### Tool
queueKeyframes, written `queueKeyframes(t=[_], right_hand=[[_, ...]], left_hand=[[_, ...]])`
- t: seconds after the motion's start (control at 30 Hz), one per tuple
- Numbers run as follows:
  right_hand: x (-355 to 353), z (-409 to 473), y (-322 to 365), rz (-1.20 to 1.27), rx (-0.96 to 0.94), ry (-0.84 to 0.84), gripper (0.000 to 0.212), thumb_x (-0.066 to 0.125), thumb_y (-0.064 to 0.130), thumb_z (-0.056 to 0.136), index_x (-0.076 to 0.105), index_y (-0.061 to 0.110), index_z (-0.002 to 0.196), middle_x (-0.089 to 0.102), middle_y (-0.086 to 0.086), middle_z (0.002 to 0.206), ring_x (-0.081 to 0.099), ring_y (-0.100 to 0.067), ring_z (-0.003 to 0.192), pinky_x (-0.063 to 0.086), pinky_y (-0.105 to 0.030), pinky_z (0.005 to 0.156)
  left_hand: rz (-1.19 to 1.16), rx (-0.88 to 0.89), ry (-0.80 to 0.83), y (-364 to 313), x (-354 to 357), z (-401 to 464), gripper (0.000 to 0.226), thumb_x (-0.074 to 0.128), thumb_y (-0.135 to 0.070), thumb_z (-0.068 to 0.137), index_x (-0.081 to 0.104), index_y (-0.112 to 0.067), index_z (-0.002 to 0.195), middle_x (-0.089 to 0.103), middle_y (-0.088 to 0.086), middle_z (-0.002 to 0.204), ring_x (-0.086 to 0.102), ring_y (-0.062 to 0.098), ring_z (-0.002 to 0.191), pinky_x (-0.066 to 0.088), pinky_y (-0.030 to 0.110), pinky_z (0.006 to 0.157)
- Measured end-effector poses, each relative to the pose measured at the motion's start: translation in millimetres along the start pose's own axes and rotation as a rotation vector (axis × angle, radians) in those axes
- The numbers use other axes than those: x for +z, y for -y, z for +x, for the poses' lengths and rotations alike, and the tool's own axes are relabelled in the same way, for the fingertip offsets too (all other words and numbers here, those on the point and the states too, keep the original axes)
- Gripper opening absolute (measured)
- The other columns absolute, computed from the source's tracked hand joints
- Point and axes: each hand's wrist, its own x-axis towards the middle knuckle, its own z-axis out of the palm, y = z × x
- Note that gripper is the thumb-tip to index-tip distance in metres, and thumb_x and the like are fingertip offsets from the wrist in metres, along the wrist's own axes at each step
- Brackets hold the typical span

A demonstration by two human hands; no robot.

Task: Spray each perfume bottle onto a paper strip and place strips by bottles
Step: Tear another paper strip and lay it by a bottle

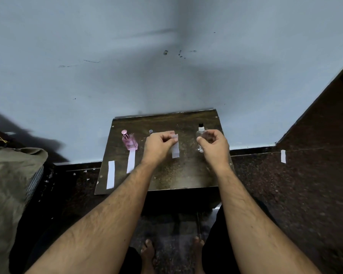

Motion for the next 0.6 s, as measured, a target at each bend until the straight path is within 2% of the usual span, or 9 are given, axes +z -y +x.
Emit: queueKeyframes(t=[0.1, 0.23, 0.43, 0.6], right_hand=[[1, 8, -1, 0.01, 0.003, -0.011, 0.017, 0.074, 0.02, 0.079, 0.063, 0.025, 0.09, 0.067, 0.01, 0.085, 0.064, -0.007, 0.081, 0.052, -0.026, 0.073], [5, 19, -4, -0.011, 0.012, 0.027, 0.018, 0.074, 0.025, 0.078, 0.064, 0.026, 0.092, 0.067, 0.011, 0.089, 0.065, -0.009, 0.088, 0.055, -0.033, 0.08], [14, 27, -6, -0.014, 0.026, 0.029, 0.018, 0.075, 0.025, 0.076, 0.064, 0.025, 0.09, 0.068, 0.008, 0.088, 0.065, -0.012, 0.087, 0.055, -0.04, 0.082], [20, 27, -6, -0.018, 0.024, 0.032, 0.017, 0.075, 0.021, 0.074, 0.063, 0.026, 0.086, 0.068, 0.01, 0.085, 0.065, -0.011, 0.084, 0.055, -0.04, 0.082]], left_hand=[[0.247, 0.082, 0.05, 4, 14, 11, 0.015, 0.072, -0.019, 0.086, 0.078, -0.015, 0.1, 0.071, -0.004, 0.116, 0.062, 0.004, 0.106, 0.042, 0.017, 0.094], [0.453, 0.134, 0.099, 7, 24, 28, 0.014, 0.07, -0.022, 0.087, 0.078, -0.02, 0.099, 0.07, -0.006, 0.12, 0.063, 0.01, 0.112, 0.045, 0.02, 0.094], [0.468, 0.11, 0.101, 11, 33, 44, 0.016, 0.068, -0.021, 0.089, 0.078, -0.018, 0.101, 0.069, -0.003, 0.121, 0.061, 0.013, 0.115, 0.044, 0.024, 0.098], [0.46, 0.09, 0.085, 17, 37, 47, 0.016, 0.068, -0.02, 0.089, 0.077, -0.017, 0.101, 0.068, -0.003, 0.123, 0.06, 0.012, 0.117, 0.042, 0.024, 0.101]])
